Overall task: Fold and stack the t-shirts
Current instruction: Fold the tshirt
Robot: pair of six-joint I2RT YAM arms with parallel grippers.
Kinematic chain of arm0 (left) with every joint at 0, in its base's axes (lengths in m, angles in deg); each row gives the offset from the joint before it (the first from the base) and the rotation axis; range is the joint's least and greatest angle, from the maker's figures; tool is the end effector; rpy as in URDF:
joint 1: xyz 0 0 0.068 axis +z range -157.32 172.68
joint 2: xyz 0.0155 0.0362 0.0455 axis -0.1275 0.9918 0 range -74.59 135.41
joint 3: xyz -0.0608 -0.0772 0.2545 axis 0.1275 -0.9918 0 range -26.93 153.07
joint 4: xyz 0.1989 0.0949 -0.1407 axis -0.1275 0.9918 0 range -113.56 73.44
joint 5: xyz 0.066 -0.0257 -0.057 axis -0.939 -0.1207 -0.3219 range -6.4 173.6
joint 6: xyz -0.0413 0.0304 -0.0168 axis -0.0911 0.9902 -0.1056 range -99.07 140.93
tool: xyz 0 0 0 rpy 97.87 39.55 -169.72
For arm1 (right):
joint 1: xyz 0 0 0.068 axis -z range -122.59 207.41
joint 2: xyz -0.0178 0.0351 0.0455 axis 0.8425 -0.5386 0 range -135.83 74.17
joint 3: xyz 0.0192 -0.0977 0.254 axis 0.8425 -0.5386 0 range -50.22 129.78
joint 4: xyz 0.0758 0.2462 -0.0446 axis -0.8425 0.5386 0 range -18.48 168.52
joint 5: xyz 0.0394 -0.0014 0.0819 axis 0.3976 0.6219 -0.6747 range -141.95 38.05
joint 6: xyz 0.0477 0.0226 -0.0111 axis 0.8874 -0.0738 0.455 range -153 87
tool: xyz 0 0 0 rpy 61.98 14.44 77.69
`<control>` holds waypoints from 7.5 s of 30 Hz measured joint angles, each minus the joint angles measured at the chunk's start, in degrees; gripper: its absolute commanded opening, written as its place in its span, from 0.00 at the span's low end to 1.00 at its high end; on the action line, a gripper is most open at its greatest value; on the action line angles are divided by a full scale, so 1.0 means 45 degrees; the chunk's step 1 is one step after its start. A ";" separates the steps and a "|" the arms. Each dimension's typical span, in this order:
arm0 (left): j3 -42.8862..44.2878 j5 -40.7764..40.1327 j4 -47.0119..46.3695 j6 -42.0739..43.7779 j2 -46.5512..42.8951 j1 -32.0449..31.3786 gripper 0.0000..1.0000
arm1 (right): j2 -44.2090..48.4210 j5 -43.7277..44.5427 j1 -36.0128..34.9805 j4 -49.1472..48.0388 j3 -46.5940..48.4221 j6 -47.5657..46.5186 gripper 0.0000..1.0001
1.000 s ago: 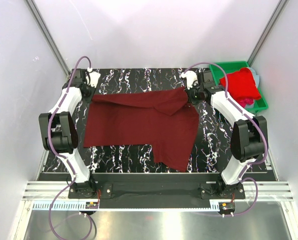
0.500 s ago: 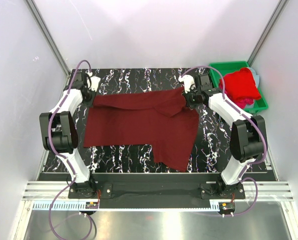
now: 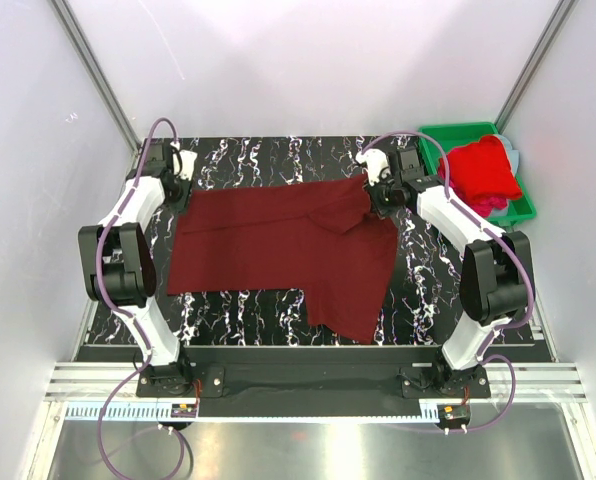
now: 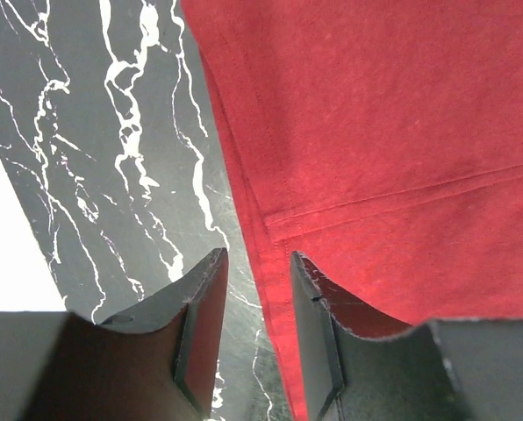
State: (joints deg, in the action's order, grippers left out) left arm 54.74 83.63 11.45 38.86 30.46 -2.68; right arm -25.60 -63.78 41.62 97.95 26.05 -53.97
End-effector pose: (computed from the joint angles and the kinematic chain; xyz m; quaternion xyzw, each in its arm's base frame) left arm 0.3934 0.0319 0.2329 0.1114 0.9557 0.0530 0.2672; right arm 0.3670 0.1113 0.2477 -0.3282 0.8757 0.0813 0.3448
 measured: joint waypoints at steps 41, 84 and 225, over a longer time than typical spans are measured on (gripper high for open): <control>0.2137 0.1049 0.2370 -0.2730 0.2968 0.0879 0.36 | -0.0753 -0.0311 -0.0622 -0.0010 0.2045 0.0000 0.00; 0.2696 0.1375 0.2773 -0.3152 0.3808 0.1015 0.23 | -0.0753 -0.0306 -0.0622 -0.0058 0.1953 0.0000 0.00; 0.3687 0.0233 0.3347 -0.3002 0.4255 0.1015 0.22 | -0.0753 -0.0301 -0.0622 -0.0296 0.1783 -0.0102 0.00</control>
State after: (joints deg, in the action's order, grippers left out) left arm 71.33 84.68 26.51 25.35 49.61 1.89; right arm -28.99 -65.14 38.82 96.62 34.07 -54.43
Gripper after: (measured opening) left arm 0.241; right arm 0.009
